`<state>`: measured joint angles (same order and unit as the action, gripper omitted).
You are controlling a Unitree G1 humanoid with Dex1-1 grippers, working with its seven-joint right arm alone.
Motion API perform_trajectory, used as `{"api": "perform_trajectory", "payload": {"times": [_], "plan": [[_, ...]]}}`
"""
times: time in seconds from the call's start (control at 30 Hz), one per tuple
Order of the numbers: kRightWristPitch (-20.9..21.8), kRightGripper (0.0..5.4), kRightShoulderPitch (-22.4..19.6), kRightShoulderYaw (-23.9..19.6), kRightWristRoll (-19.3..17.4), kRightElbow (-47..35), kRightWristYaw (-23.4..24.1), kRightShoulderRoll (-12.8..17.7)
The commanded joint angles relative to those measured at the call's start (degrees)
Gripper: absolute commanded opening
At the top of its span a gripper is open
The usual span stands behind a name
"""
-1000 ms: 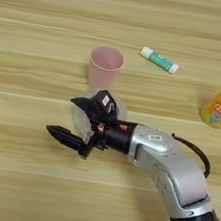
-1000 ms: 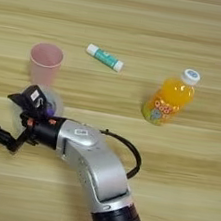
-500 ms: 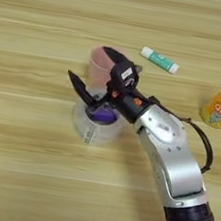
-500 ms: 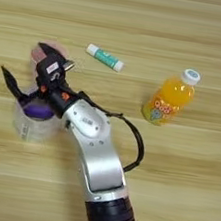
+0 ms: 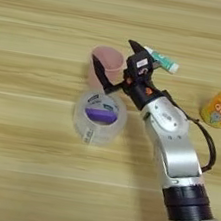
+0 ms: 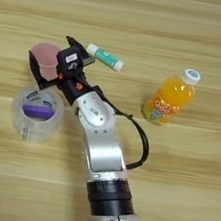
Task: Move the objects on the table
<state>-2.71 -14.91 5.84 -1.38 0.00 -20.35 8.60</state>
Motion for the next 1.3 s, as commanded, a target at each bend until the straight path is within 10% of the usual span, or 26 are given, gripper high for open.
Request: {"api": "perform_trajectory", "payload": {"times": [0.03,0.63,0.87,1.3], "plan": [[3.6,5.38,-6.0,-2.1,-0.4,2.3,1.1,0.3],[-3.2,5.38,-4.8,2.4,4.8,-7.6,-8.7,9.3],[-11.4,5.38,-9.5,4.1,5.5,-4.1,-15.2,13.3],[-12.5,5.38,-14.7,7.7,8.5,-3.3,-20.4,14.7]]}}
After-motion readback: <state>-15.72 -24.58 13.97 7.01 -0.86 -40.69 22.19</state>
